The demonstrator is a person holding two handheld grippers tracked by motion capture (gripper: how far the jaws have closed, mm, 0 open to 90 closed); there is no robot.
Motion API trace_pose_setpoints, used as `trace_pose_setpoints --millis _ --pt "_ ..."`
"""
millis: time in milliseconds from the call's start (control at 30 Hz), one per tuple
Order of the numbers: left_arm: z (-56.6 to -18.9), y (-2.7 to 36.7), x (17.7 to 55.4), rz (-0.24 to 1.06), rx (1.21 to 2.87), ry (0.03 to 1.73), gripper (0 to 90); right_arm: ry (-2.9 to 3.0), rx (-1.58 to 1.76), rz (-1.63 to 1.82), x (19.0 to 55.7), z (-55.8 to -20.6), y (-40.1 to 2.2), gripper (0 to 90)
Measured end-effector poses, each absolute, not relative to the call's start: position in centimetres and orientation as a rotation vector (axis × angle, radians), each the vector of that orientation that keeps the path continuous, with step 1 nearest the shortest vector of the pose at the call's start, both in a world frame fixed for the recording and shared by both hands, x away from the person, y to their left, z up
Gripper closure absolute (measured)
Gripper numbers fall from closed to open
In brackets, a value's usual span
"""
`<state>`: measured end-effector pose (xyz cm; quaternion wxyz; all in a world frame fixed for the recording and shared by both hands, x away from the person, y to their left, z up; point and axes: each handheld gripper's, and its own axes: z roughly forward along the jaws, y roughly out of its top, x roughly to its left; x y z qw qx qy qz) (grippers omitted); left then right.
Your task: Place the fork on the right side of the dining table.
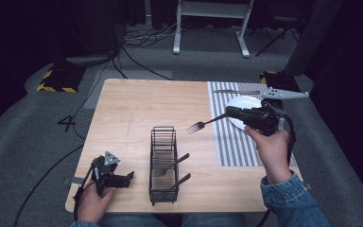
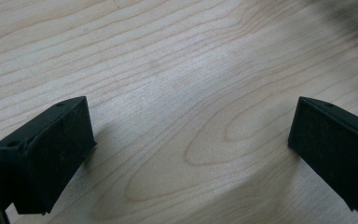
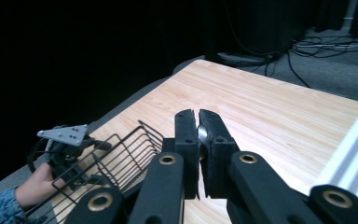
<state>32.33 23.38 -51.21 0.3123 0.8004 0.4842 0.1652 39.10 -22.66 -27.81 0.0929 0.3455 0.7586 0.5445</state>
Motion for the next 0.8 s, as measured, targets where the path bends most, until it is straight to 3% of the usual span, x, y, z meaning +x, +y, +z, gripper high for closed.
trace_pose_setpoints --millis 800 --pt "-51.2 23.4 32.3 0.434 2.114 1.278 0.2 2.113 1.299 1.423 41.6 -30.7 -29.9 86.3"
